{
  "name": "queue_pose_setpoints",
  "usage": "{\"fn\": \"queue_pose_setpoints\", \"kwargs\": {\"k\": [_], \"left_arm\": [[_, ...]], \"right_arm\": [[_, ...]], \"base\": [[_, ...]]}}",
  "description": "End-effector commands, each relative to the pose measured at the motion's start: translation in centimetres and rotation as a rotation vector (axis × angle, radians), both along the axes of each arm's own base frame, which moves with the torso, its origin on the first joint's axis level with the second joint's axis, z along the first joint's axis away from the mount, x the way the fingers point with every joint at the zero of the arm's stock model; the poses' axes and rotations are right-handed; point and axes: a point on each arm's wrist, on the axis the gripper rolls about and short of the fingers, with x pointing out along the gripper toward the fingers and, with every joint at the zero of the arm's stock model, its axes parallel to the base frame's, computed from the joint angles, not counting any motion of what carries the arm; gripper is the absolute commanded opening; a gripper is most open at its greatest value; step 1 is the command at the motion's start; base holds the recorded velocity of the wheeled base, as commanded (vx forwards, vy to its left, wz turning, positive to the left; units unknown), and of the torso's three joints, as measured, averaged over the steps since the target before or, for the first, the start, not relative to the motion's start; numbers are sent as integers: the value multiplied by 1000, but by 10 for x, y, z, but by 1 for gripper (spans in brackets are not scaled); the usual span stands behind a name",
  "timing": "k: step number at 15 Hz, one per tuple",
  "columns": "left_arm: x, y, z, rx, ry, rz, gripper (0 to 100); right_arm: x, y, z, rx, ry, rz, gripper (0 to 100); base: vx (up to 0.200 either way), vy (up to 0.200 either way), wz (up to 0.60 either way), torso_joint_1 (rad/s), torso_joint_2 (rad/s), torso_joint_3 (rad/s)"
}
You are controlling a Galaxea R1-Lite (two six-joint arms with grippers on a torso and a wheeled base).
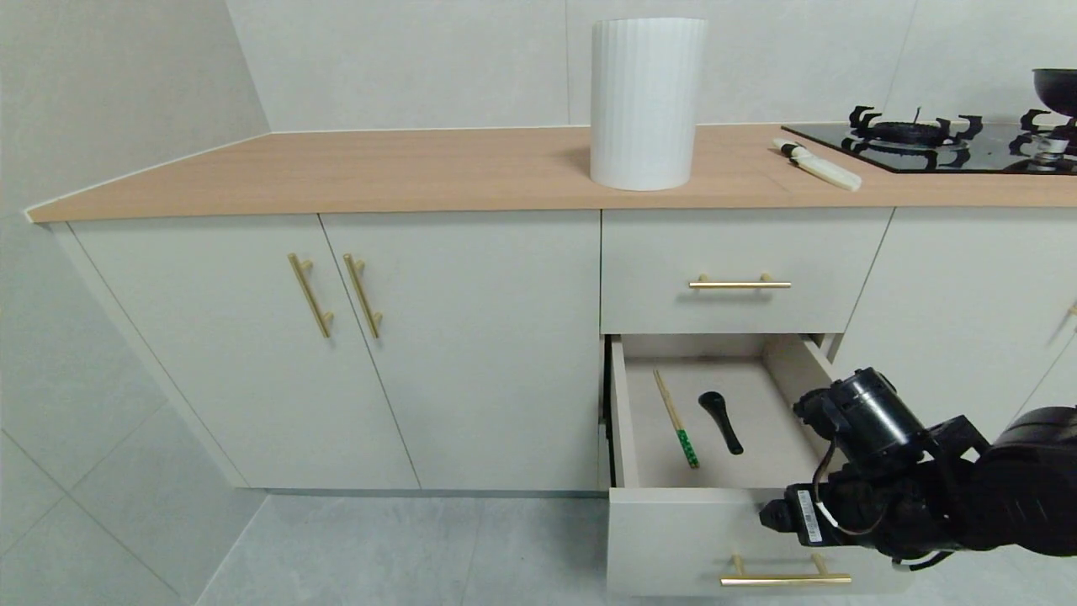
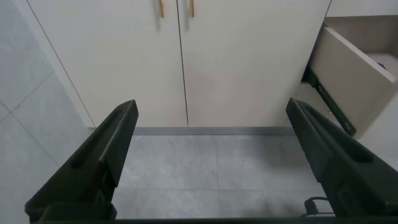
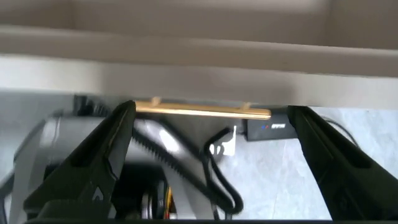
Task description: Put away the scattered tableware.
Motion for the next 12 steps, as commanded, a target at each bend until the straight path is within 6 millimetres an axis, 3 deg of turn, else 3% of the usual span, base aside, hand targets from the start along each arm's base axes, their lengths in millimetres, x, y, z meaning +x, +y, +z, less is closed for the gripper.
{"fn": "queue_pose_setpoints", "kwargs": {"k": [1, 2, 7, 12], "left_arm": [[0, 0, 0, 0, 0, 1, 100], [0, 0, 0, 1, 0, 1, 100], [0, 0, 0, 0, 0, 1, 100], [0, 0, 0, 0, 0, 1, 100]], "right_arm": [[19, -3, -7, -22, 3, -45, 100], [21, -2, -5, -19, -3, -47, 100], [75, 7, -6, -7, -59, -65, 100], [113, 12, -6, 14, -134, -61, 100]], "base": [[0, 0, 0, 0, 0, 0], [0, 0, 0, 0, 0, 0], [0, 0, 0, 0, 0, 0], [0, 0, 0, 0, 0, 0]]}}
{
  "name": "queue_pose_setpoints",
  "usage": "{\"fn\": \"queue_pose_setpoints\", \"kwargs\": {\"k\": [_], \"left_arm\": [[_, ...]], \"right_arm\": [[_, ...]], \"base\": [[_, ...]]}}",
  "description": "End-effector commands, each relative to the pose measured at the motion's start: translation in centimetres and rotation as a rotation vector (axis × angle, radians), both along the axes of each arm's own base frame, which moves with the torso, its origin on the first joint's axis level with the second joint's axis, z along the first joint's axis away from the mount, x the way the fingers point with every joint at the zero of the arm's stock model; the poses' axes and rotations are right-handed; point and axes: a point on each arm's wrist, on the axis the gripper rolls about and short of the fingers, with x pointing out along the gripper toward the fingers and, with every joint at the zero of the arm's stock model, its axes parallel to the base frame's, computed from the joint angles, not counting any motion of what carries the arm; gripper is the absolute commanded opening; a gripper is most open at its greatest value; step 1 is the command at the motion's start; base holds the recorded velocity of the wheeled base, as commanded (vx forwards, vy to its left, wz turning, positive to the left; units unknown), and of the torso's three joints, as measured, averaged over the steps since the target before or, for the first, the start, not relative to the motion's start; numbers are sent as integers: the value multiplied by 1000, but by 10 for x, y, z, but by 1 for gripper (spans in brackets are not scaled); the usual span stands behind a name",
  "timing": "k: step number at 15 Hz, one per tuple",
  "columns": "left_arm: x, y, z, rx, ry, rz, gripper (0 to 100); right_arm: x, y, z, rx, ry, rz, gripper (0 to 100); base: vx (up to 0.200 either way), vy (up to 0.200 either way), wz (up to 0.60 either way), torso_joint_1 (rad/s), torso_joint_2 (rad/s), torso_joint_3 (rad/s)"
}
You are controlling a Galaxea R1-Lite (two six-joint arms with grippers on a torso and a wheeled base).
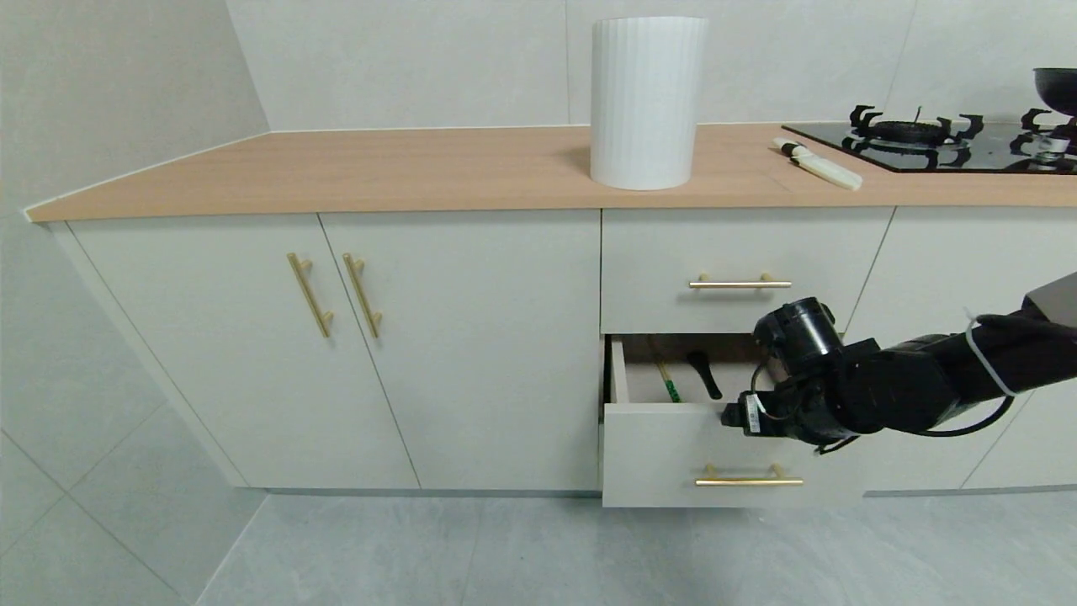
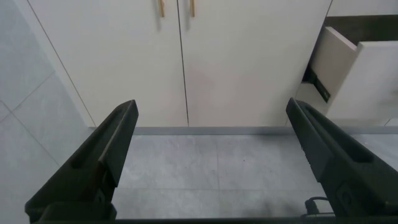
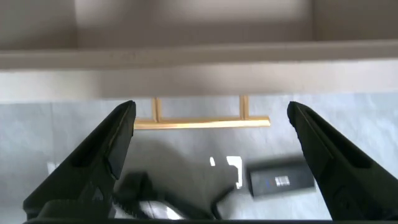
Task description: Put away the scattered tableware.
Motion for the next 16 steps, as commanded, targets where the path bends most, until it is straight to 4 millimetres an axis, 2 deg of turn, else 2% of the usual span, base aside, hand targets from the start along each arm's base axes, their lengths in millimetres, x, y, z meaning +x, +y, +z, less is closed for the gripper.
{"fn": "queue_pose_setpoints", "kwargs": {"k": [1, 9, 13, 16], "left_arm": [[0, 0, 0, 0, 0, 0, 100], [0, 0, 0, 0, 0, 0, 100], [0, 0, 0, 0, 0, 0, 100], [0, 0, 0, 0, 0, 0, 100]], "right_arm": [[16, 1, -12, -11, -7, 6, 100], [64, 5, -20, 6, -137, 45, 100], [90, -5, -35, 26, -233, 14, 100], [100, -12, -47, 35, -280, -7, 100]], "base": [[0, 0, 0, 0, 0, 0], [0, 0, 0, 0, 0, 0], [0, 0, 0, 0, 0, 0], [0, 0, 0, 0, 0, 0]]}}
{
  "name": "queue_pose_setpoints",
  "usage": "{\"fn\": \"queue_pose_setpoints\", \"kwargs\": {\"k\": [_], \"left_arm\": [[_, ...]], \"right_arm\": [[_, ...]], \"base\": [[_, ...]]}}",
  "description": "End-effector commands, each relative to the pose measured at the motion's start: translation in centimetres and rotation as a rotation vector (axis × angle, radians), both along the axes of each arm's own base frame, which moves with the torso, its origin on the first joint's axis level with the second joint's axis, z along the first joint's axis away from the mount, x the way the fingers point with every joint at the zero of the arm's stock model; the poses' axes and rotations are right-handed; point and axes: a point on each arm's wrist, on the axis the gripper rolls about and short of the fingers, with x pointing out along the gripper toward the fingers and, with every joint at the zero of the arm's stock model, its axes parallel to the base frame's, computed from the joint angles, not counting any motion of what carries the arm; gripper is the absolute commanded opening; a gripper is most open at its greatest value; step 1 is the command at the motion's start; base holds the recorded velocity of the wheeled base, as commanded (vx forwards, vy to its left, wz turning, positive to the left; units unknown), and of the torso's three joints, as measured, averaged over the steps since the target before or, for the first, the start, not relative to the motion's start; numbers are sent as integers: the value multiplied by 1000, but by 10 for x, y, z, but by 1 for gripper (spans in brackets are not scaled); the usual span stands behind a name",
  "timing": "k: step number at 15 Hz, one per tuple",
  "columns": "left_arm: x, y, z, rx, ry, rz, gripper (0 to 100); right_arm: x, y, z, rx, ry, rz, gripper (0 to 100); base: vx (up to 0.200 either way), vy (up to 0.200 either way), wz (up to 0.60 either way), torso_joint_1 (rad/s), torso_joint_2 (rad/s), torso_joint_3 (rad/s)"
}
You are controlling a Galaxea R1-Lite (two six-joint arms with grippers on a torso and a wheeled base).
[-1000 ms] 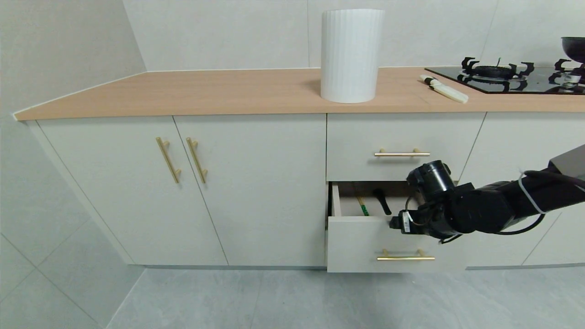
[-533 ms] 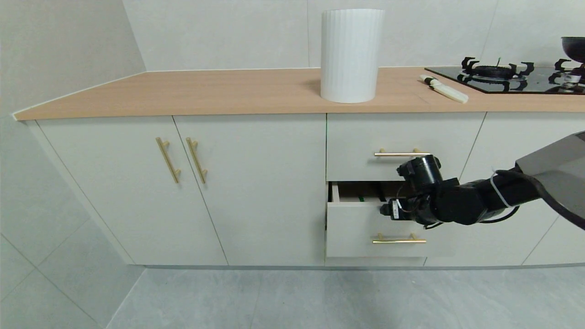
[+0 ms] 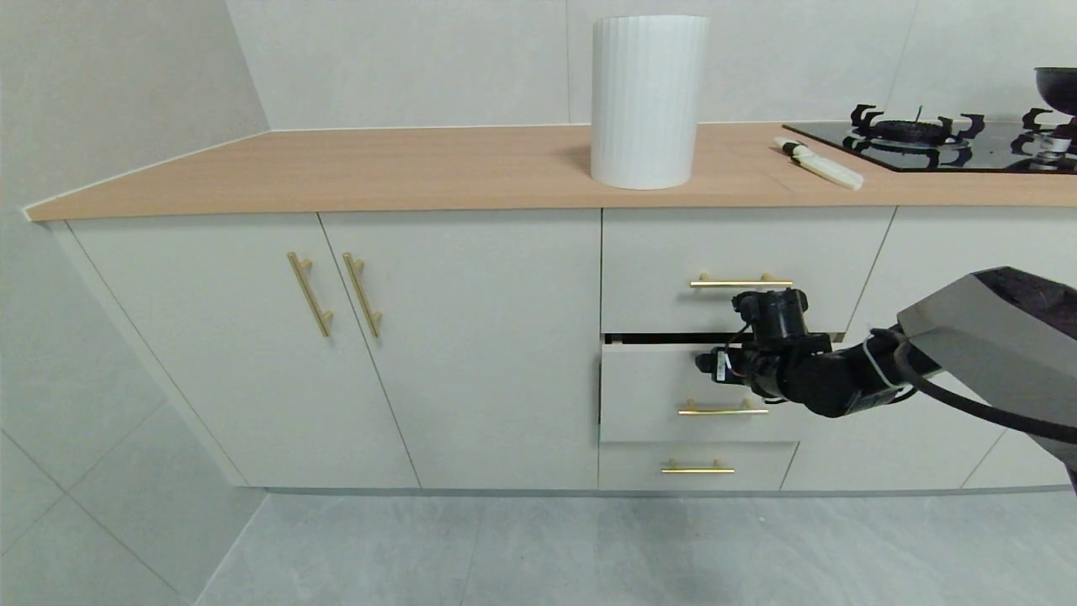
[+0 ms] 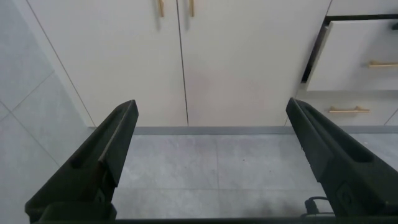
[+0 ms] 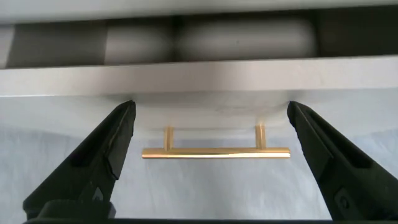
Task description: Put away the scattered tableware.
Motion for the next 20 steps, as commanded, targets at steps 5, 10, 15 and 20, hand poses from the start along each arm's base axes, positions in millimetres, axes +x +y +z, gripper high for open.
{"fn": "queue_pose_setpoints", "kwargs": {"k": [5, 10, 15, 20], "left_arm": [[0, 0, 0, 0, 0, 0, 100], [0, 0, 0, 0, 0, 0, 100], [0, 0, 0, 0, 0, 0, 100], [0, 0, 0, 0, 0, 0, 100]], "right_arm": [[21, -22, -18, 18, -61, -57, 100], [27, -26, -14, 38, -129, -71, 100], [29, -26, -13, 44, -141, -73, 100], [4, -31, 26, 51, -174, -77, 100]], "base": [[0, 0, 0, 0, 0, 0], [0, 0, 0, 0, 0, 0], [0, 0, 0, 0, 0, 0], [0, 0, 0, 0, 0, 0]]}}
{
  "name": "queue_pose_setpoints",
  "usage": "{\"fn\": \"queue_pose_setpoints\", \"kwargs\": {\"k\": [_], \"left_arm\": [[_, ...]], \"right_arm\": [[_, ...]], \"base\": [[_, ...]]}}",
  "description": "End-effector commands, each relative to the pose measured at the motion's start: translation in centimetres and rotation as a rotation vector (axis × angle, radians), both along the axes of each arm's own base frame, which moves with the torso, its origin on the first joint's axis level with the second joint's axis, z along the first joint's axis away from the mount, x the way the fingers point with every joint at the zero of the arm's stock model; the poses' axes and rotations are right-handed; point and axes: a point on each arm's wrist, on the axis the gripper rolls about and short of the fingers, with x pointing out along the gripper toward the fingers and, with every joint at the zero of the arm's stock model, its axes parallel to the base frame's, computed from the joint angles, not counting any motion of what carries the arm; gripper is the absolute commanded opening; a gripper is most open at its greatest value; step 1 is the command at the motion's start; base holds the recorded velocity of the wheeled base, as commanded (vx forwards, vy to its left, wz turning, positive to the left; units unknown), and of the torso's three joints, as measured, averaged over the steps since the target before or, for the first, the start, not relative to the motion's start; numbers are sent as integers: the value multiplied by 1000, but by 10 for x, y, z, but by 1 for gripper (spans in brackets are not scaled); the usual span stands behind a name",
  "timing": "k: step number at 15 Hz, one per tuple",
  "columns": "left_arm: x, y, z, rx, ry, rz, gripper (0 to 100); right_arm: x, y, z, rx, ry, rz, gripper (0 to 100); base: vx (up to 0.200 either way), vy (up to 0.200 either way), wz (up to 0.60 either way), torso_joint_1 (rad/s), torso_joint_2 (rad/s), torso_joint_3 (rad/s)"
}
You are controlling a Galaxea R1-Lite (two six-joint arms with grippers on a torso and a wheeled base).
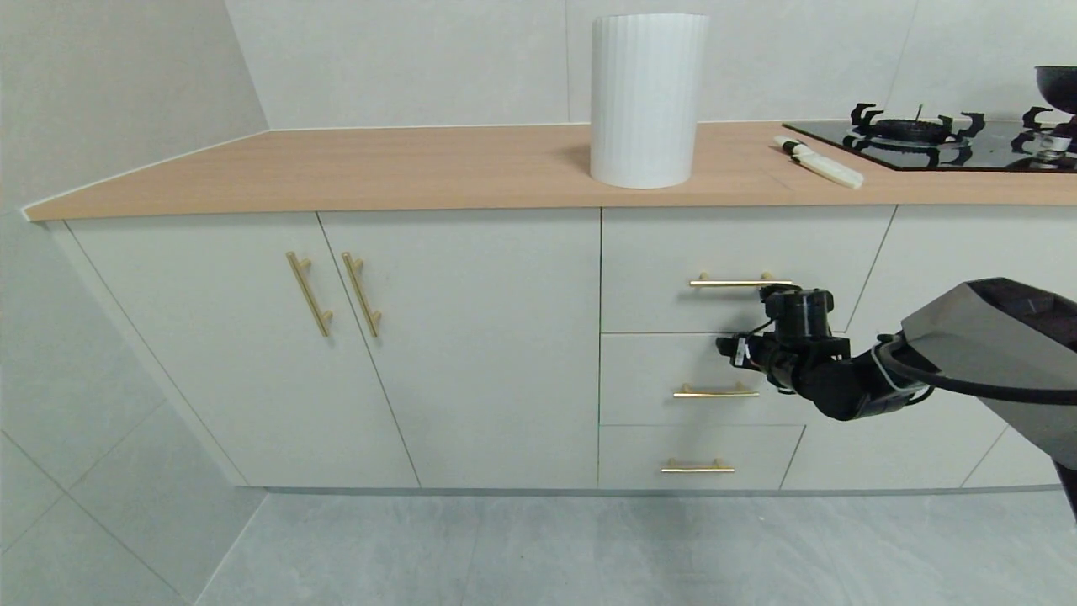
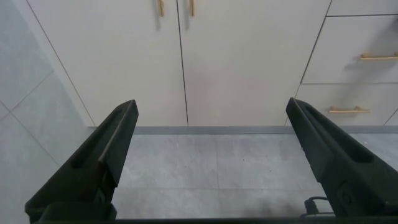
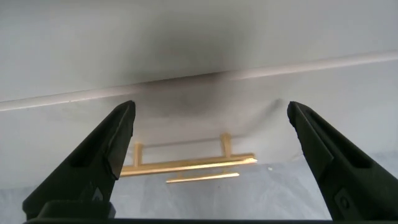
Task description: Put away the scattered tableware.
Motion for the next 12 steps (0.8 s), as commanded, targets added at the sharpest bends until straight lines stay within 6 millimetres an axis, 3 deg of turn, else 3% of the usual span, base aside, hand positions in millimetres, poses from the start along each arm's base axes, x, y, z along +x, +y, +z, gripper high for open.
{"fn": "queue_pose_setpoints", "kwargs": {"k": [1, 2, 5, 6, 8, 9, 11, 12], "left_arm": [[0, 0, 0, 0, 0, 0, 100], [0, 0, 0, 0, 0, 0, 100], [0, 0, 0, 0, 0, 0, 100], [0, 0, 0, 2, 0, 0, 100], [0, 0, 0, 0, 0, 0, 100], [0, 0, 0, 2, 0, 0, 100], [0, 0, 0, 0, 0, 0, 100], [0, 0, 0, 2, 0, 0, 100]], "right_arm": [[-24, -5, 40, 12, -44, -1, 100], [-64, -12, 64, 37, -41, -8, 100], [-129, -25, 103, 42, -88, -12, 100], [-171, -32, 127, 51, -154, -8, 100], [-228, -42, 158, 22, -271, -2, 100], [-244, -46, 164, 5, -301, -1, 100], [-322, -67, 177, -109, -446, 16, 100], [-337, -70, 177, -130, -479, 17, 100]], "base": [[0, 0, 0, 0, 0, 0], [0, 0, 0, 0, 0, 0], [0, 0, 0, 0, 0, 0], [0, 0, 0, 0, 0, 0], [0, 0, 0, 0, 0, 0], [0, 0, 0, 0, 0, 0], [0, 0, 0, 0, 0, 0], [0, 0, 0, 0, 0, 0]]}}
